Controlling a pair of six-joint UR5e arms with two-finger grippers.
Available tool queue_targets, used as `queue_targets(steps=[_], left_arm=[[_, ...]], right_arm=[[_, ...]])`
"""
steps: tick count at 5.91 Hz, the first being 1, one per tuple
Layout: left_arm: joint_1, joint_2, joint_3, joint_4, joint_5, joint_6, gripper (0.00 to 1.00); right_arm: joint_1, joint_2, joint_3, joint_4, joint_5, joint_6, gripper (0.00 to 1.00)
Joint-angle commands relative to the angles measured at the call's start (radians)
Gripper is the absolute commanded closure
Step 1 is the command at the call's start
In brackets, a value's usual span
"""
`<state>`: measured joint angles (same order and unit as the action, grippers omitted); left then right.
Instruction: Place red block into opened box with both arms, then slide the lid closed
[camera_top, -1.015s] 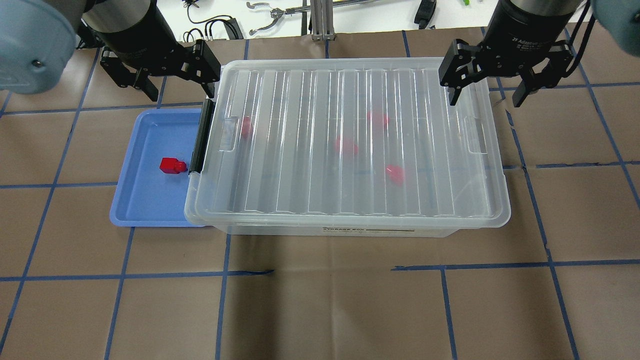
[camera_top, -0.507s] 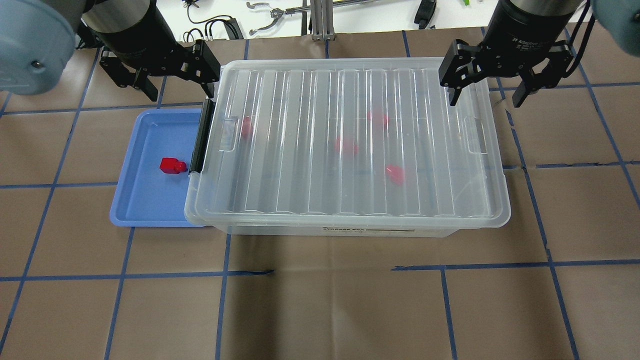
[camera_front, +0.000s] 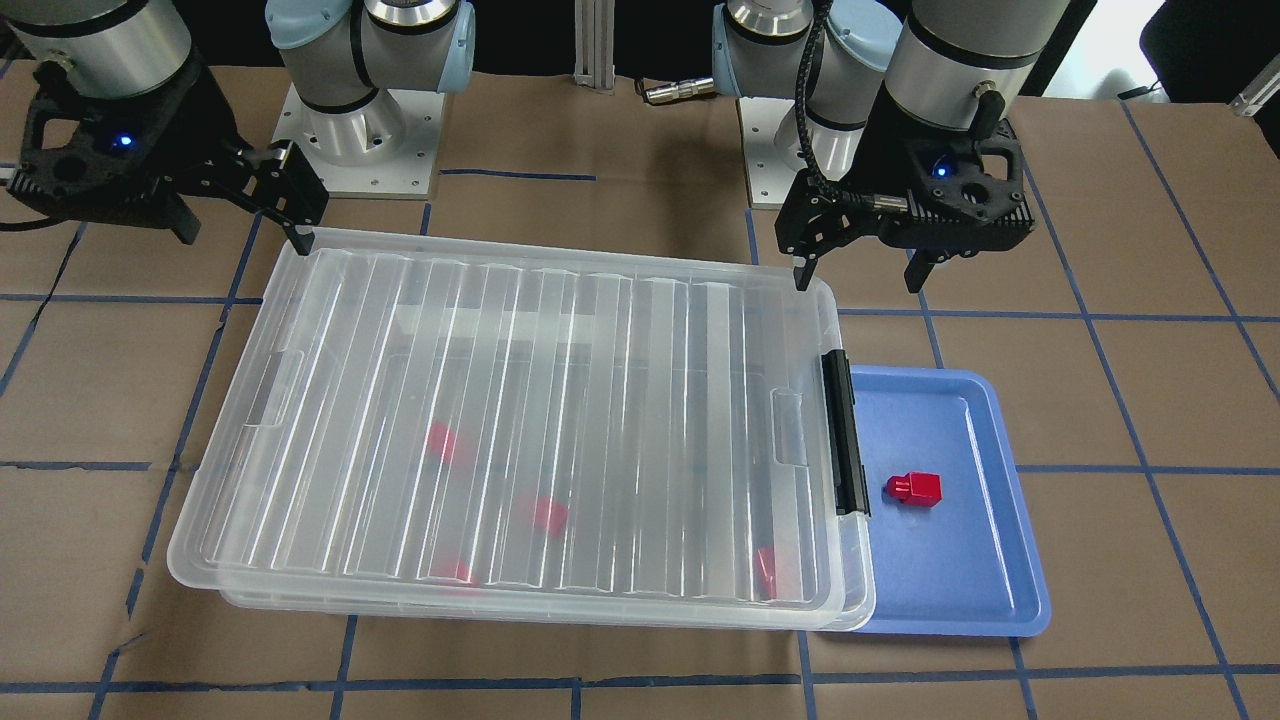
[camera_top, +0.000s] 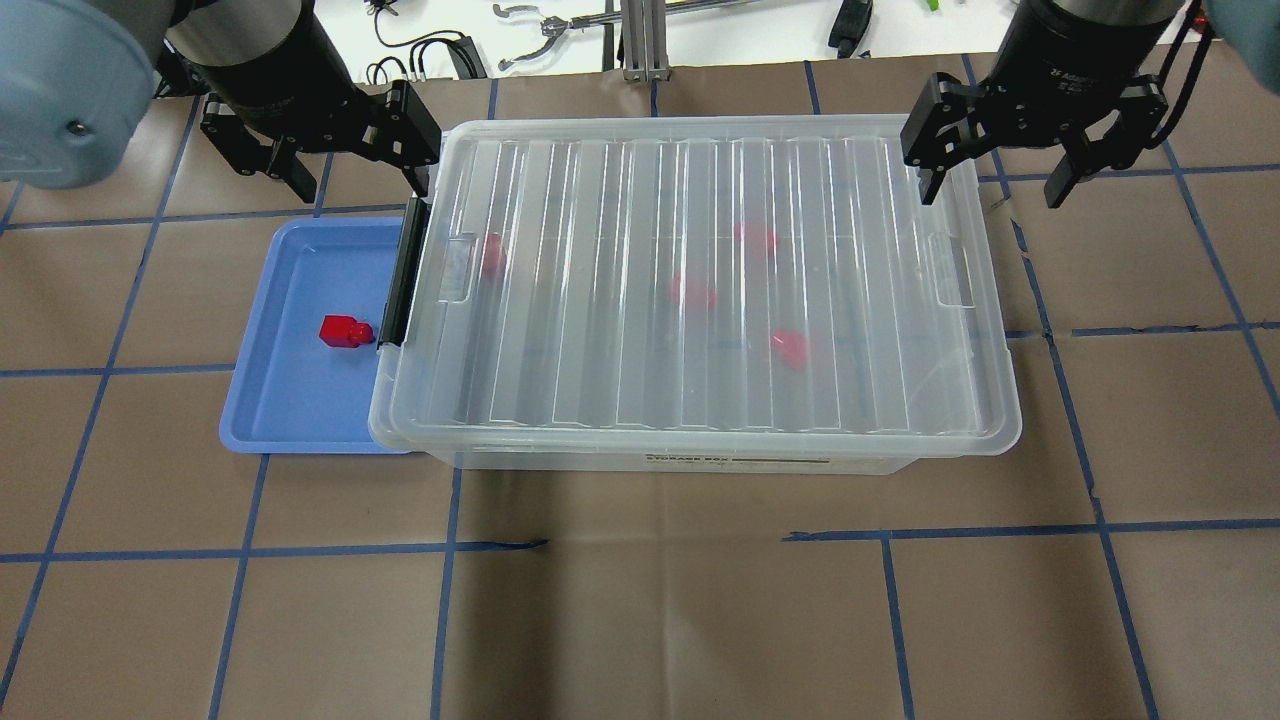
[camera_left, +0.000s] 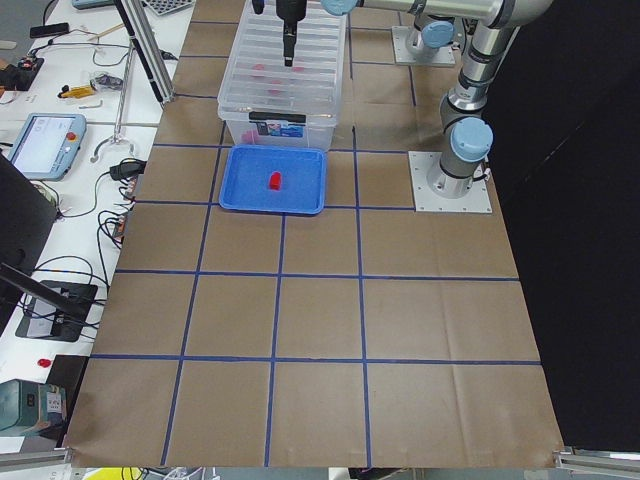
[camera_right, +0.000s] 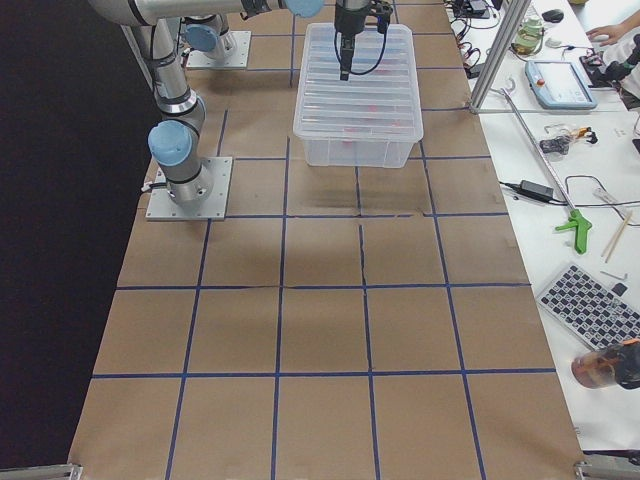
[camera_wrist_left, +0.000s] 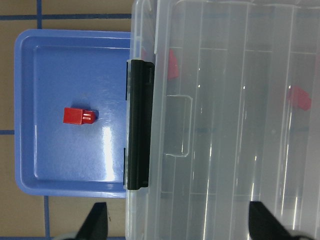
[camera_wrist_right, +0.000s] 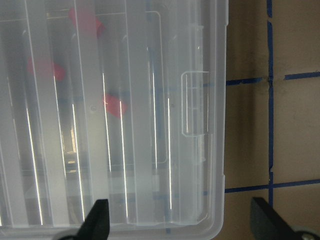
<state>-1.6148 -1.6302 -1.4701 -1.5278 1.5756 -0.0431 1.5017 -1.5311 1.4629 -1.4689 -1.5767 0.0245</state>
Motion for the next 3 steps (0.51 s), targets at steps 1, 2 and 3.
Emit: queue_targets(steps=[1,2,3], left_arm=[[0.0,-0.01,0.001,0.0,0.004,-0.001,0.02],[0.0,-0.016,-0.001,0.0,-0.002,0.0,0.02],[-0.008,-0.032,-0.004,0.002,-0.003,0.0,0.02]], right_arm=[[-0.075,0.046,0.005,-0.048,0.003,-0.079,0.0],[-0.077,0.074,0.045,-0.141,0.001,-0.08,0.0],[-0.081,0.078,0.107,-0.233,-0.002,-0.081,0.0]])
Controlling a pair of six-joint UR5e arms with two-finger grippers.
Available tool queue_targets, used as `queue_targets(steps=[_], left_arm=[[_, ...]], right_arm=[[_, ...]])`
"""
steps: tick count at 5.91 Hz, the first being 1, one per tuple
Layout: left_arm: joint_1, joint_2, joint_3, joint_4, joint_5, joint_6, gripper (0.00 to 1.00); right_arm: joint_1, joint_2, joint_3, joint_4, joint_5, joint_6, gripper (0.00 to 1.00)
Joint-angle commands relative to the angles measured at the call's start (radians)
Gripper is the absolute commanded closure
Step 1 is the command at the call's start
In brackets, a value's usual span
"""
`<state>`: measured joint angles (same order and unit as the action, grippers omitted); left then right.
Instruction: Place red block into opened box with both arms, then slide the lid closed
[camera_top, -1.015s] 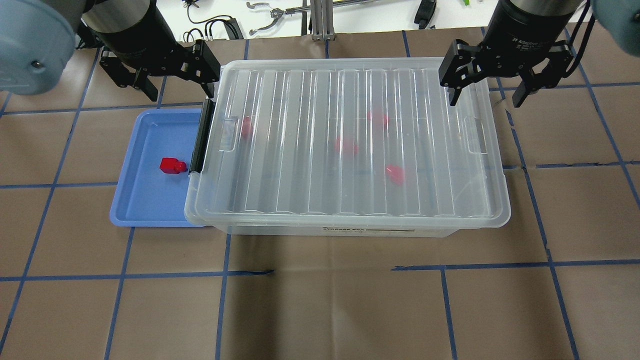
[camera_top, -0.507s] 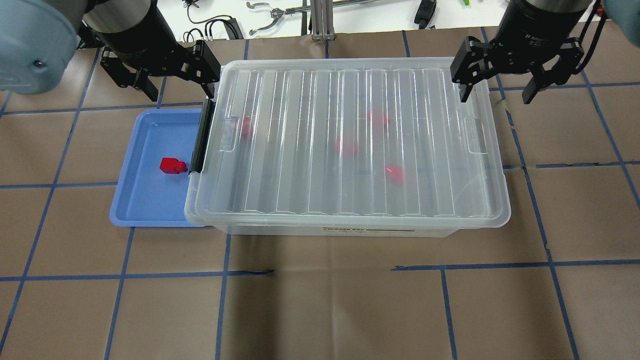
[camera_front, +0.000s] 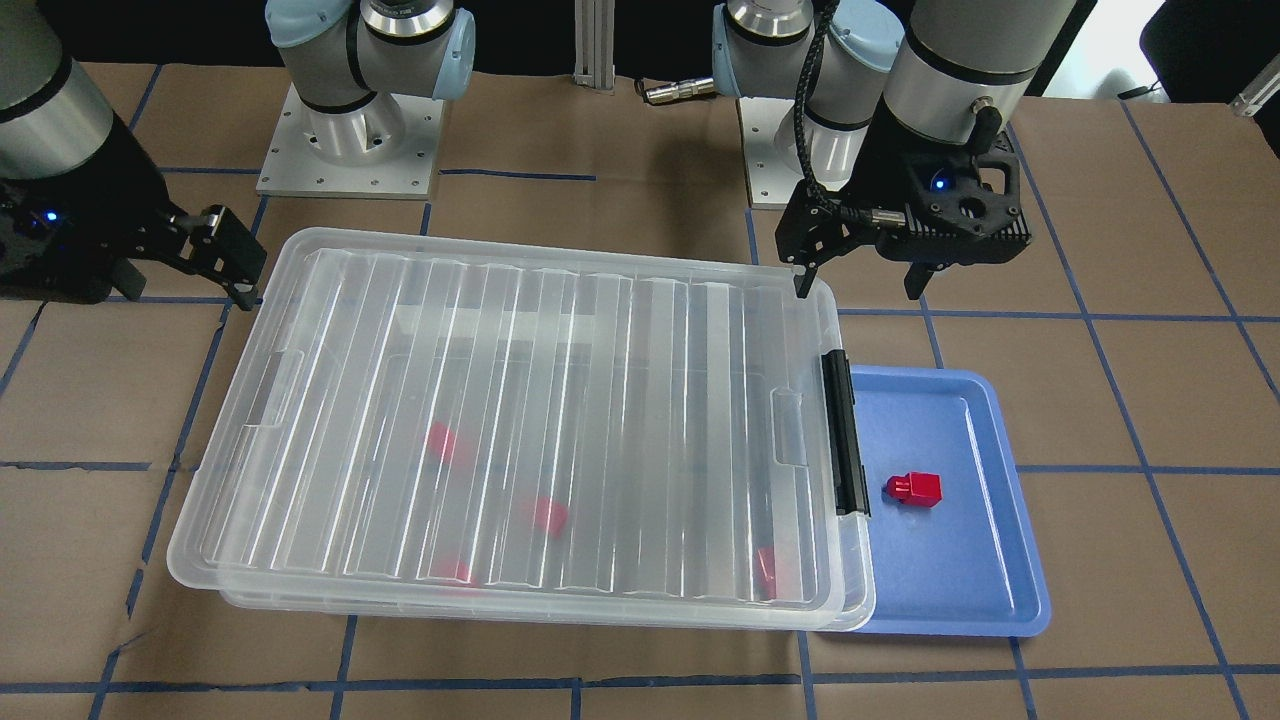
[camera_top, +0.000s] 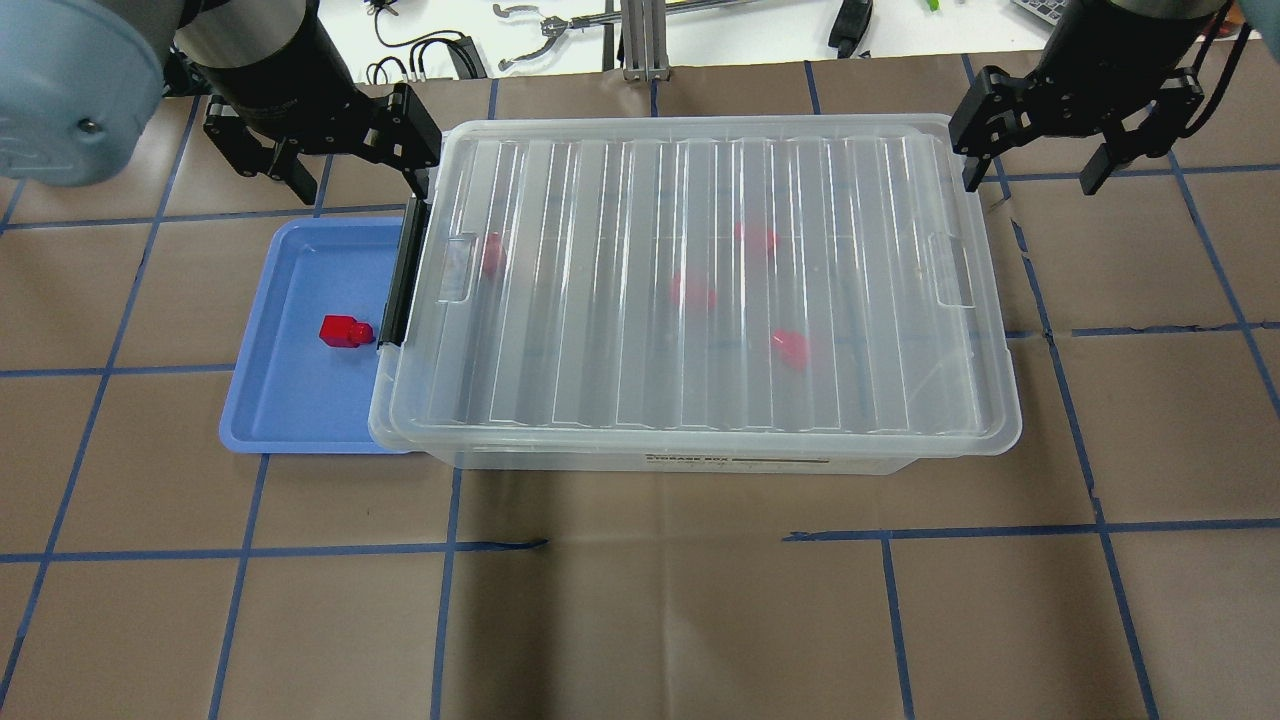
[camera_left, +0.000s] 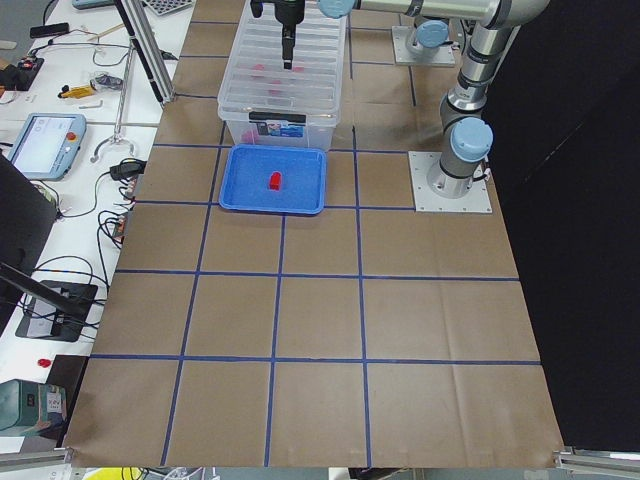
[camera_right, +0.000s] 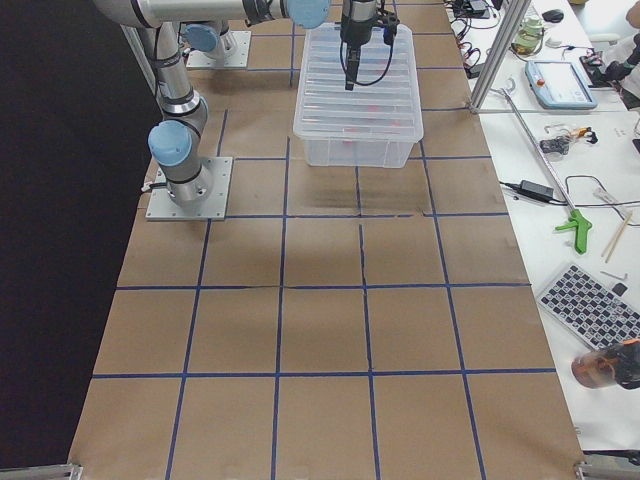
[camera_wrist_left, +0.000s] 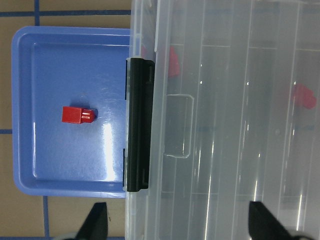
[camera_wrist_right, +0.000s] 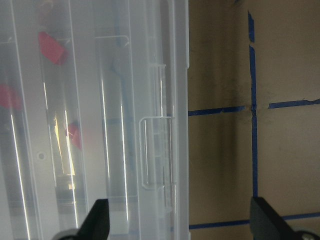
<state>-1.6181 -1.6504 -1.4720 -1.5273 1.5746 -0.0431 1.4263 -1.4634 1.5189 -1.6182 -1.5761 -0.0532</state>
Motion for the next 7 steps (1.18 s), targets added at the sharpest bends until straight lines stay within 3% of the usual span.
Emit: queue_targets(steps=[1,3,7], left_arm=[[0.0,-0.005,-0.005,0.007,0.002,0.009,0.02],[0.007,0.016,-0.01,-0.002,0.005,0.009,0.02],[0.004,0.024,-0.01,-0.007,-0.002,0.003,0.02]], right_arm=[[-0.012,0.011,0.104,-0.145,-0.007,-0.004,0.0],[-0.055,0.006,0.208,-0.172,-0.012,-0.005,0.0],[-0.058,0.008,0.253,-0.164,-0.013,-0.005,0.0]])
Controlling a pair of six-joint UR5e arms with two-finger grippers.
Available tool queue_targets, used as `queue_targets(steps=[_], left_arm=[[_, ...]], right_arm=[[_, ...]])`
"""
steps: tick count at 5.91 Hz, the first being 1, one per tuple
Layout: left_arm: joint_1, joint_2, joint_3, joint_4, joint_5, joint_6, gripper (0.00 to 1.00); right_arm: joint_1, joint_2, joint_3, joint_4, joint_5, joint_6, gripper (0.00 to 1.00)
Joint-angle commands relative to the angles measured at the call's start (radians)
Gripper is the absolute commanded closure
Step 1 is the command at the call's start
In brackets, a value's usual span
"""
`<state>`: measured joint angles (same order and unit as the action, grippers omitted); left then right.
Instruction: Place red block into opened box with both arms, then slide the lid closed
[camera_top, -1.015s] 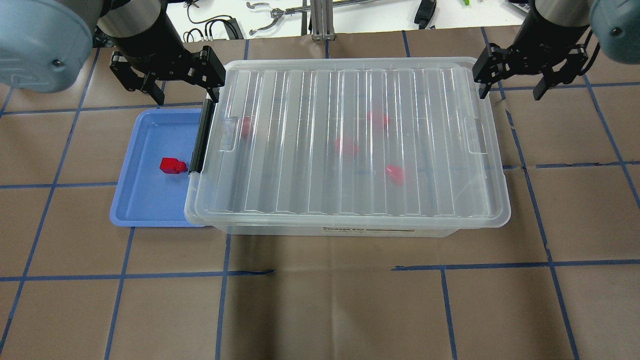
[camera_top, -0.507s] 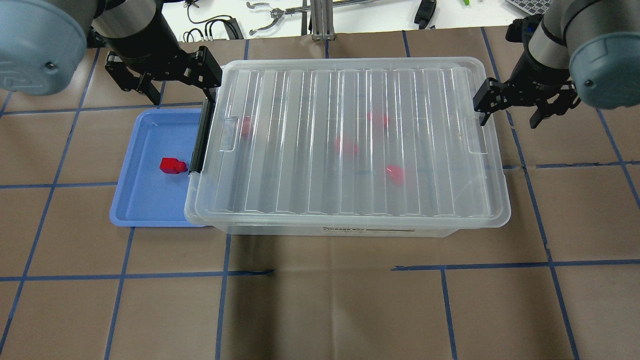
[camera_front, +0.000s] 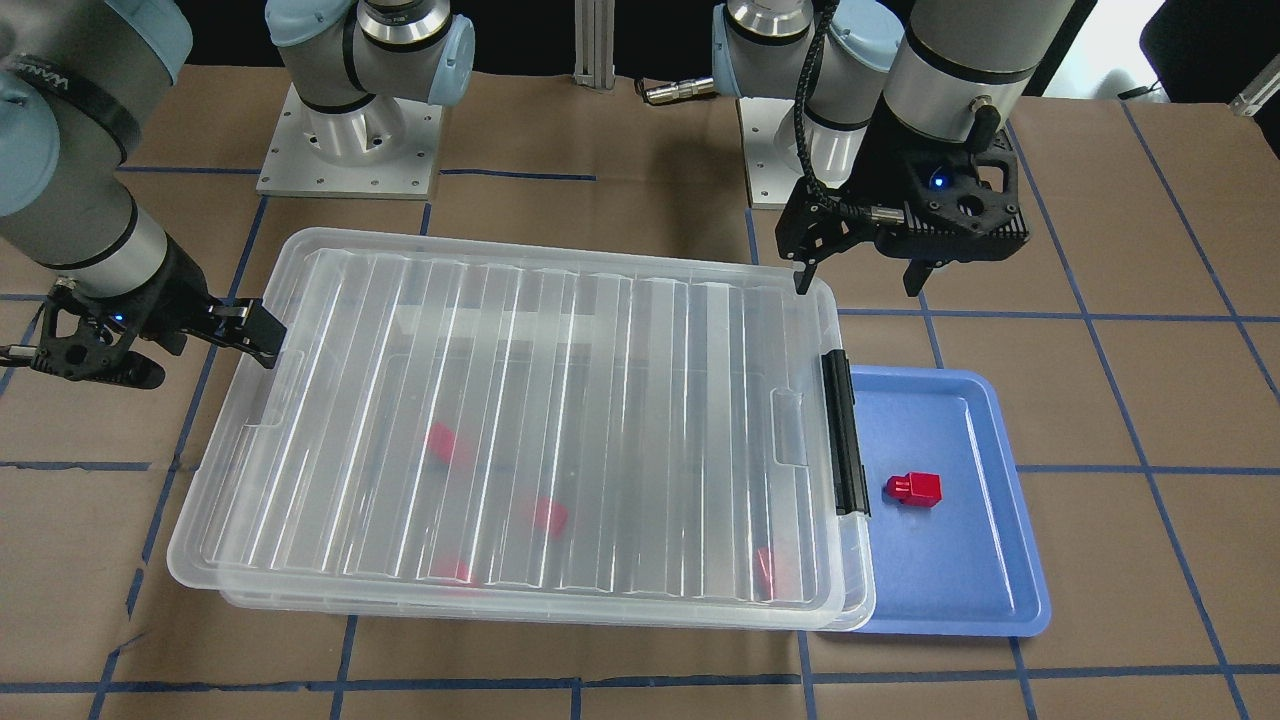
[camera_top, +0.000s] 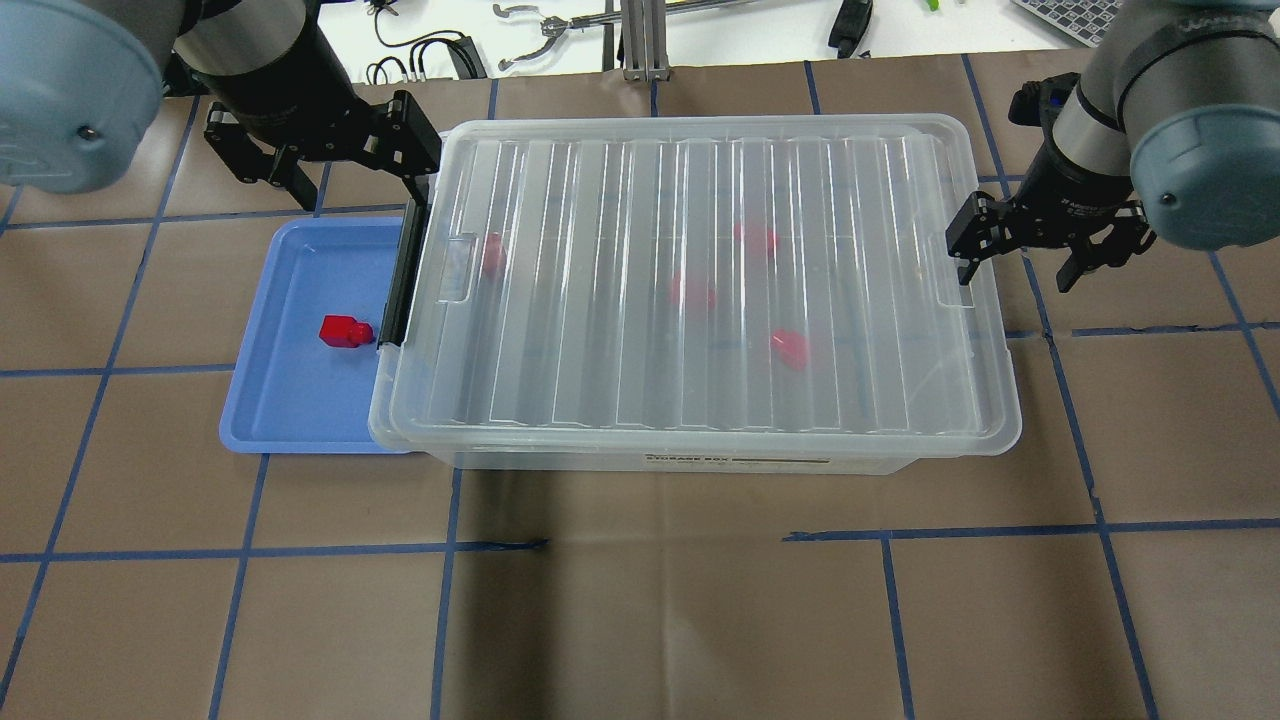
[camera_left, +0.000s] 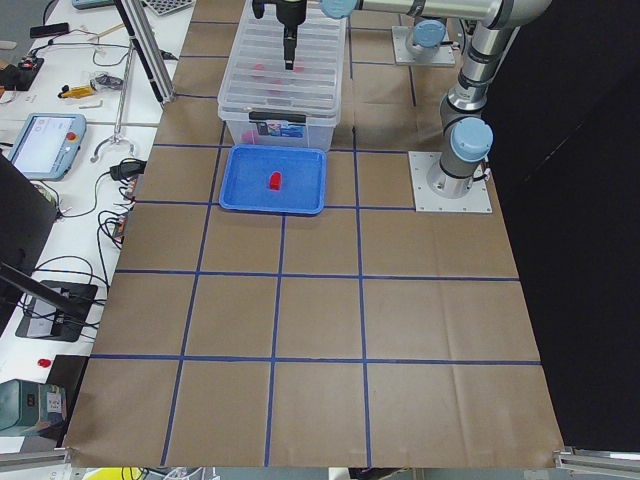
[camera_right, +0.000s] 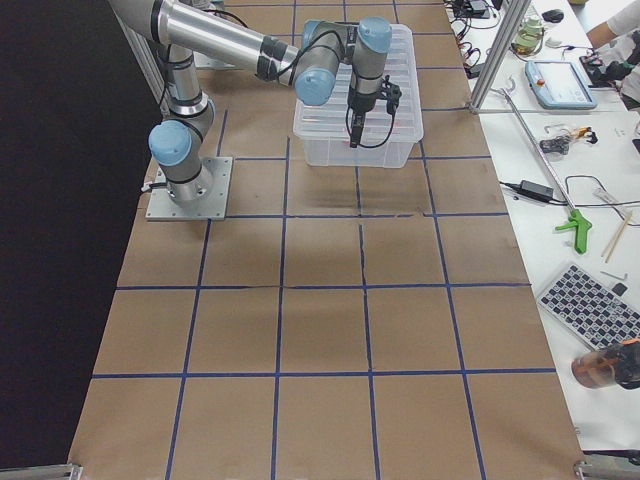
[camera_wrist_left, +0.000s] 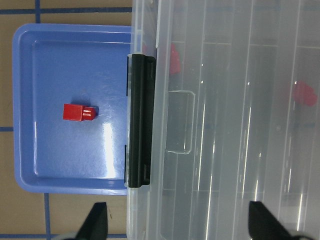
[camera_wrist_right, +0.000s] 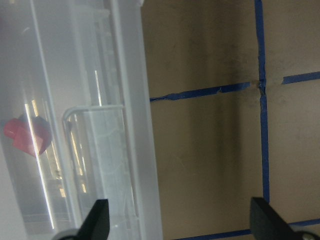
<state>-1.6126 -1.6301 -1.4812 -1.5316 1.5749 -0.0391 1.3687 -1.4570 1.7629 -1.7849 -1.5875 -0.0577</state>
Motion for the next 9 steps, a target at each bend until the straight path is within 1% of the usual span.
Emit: queue_targets(steps=[1,3,5,6,7,8,9], left_arm=[[-0.001,0.006,0.001,-0.002,-0.003,0.001,0.01],[-0.001,0.013,-0.001,-0.024,-0.007,-0.002,0.01],[0.0,0.015,-0.001,-0.025,0.0,0.008,0.02],[0.006,0.012,-0.001,-0.025,-0.001,0.011,0.01],[0.023,0.01,-0.002,-0.051,0.01,0.016,0.01],[0.078,-0.005,0.001,-0.062,-0.001,0.045,0.01],[0.159,-0.016,0.001,-0.058,-0.009,0.246,0.02]], right_arm=[[0.0,0.001,0.012,0.001,-0.003,-0.005,0.0],[-0.005,0.001,0.013,-0.002,-0.028,-0.044,0.0],[-0.006,0.003,0.015,-0.001,-0.032,-0.074,0.0],[-0.008,0.004,0.015,-0.004,-0.072,-0.097,0.0],[-0.014,0.004,0.017,-0.004,-0.077,-0.12,0.0],[-0.032,0.006,0.015,-0.004,-0.077,-0.148,0.0],[-0.046,0.006,0.015,-0.004,-0.077,-0.169,0.0]])
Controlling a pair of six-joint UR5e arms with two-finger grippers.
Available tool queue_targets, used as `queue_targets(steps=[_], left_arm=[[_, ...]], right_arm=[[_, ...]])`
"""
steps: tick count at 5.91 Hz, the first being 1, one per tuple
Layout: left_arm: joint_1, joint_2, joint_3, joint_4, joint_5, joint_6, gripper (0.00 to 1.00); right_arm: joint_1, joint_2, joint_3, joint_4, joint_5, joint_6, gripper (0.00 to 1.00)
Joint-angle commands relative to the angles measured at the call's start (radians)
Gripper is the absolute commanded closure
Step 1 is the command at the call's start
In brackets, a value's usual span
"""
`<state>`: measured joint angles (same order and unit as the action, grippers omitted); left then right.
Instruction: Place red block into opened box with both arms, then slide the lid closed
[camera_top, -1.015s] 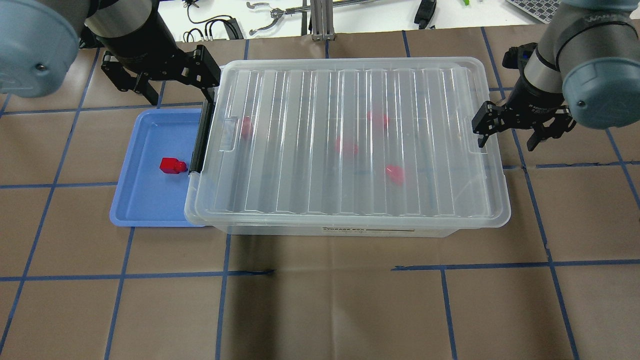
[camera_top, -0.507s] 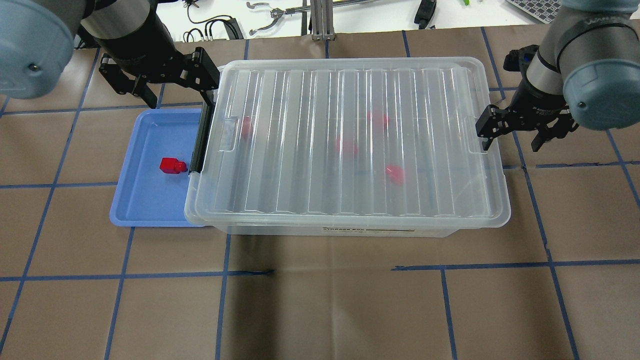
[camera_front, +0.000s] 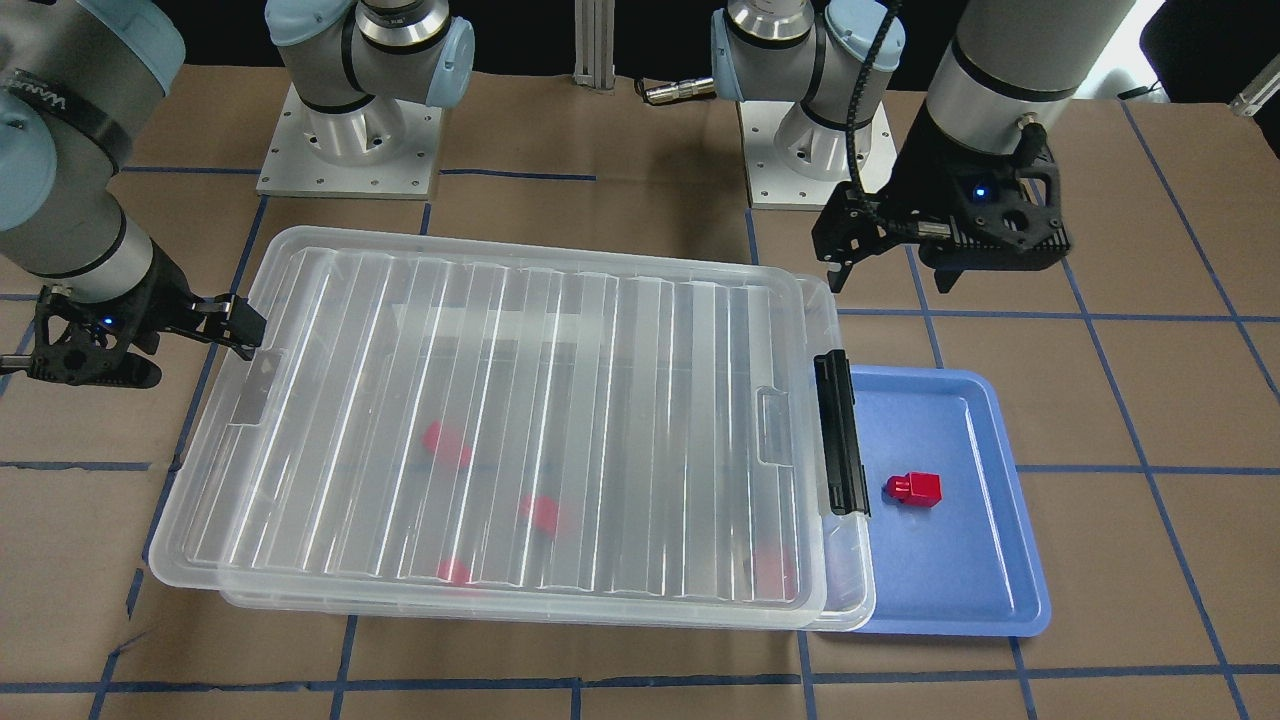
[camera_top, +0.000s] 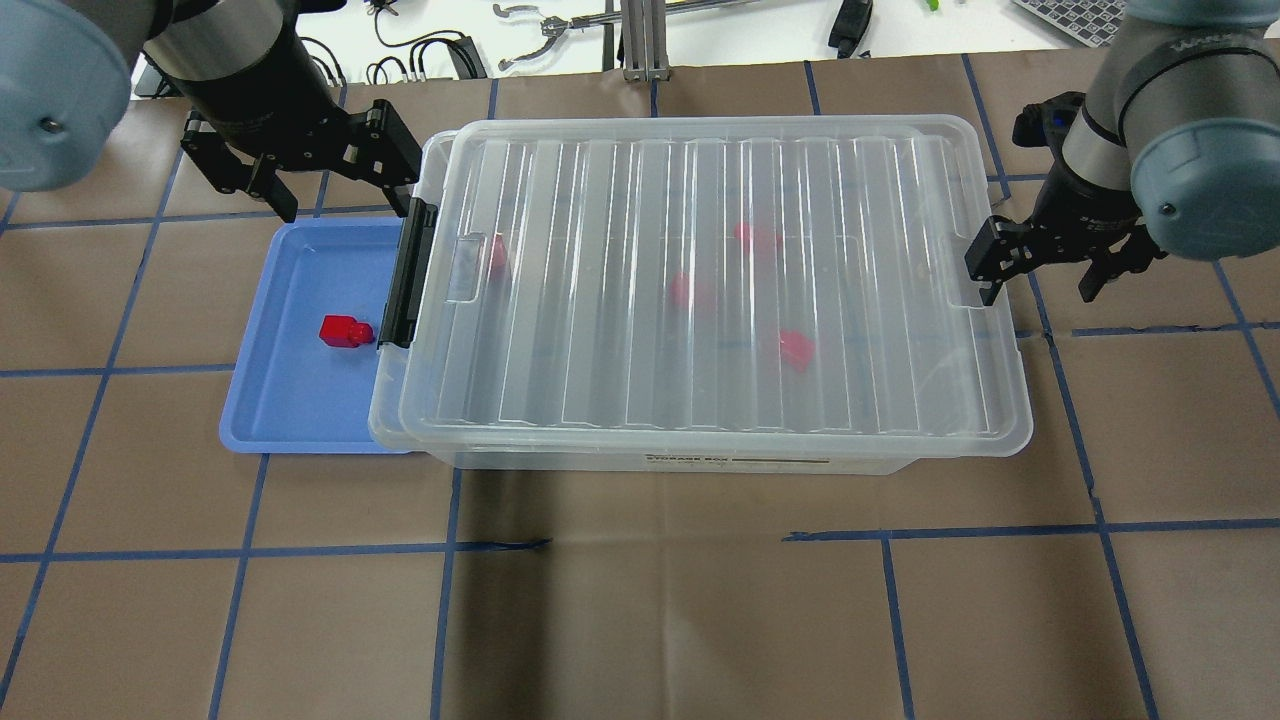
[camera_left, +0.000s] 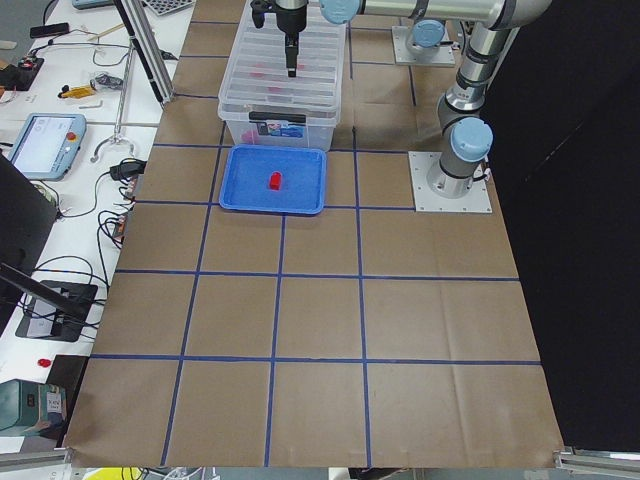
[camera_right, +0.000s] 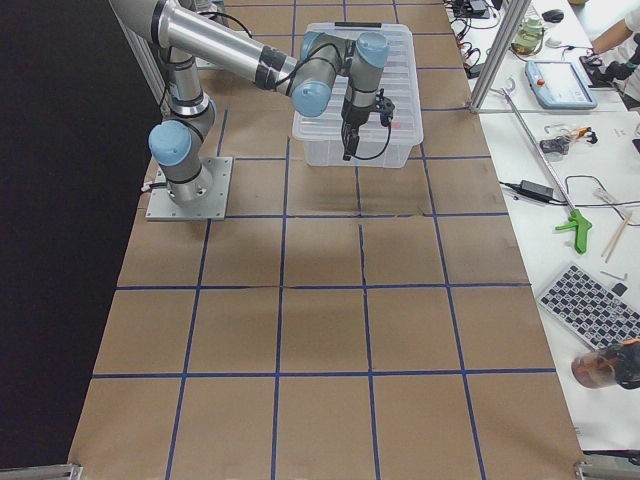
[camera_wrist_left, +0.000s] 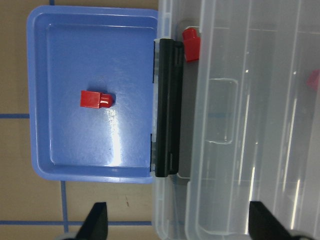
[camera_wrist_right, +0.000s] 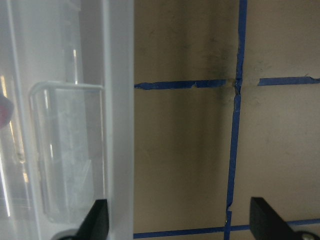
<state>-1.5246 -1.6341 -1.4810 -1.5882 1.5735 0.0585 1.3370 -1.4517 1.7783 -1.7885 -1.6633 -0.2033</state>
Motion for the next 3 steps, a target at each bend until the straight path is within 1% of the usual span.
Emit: queue_targets(steps=[1,2,3], left_arm=[[0.131,-0.016,-0.004,-0.002,-0.007,0.296,0.02],[0.159,-0.032,-0.021,0.016,-0.006,0.557,0.02],[0.202,-0.061,-0.053,0.087,-0.003,0.769,0.02]], right_arm=[[-0.022,0.001,0.0,-0.002,-0.001,-0.04,0.0],[-0.028,0.001,0.0,-0.002,-0.009,-0.042,0.0],[-0.048,0.001,0.0,-0.002,-0.015,-0.071,0.0]])
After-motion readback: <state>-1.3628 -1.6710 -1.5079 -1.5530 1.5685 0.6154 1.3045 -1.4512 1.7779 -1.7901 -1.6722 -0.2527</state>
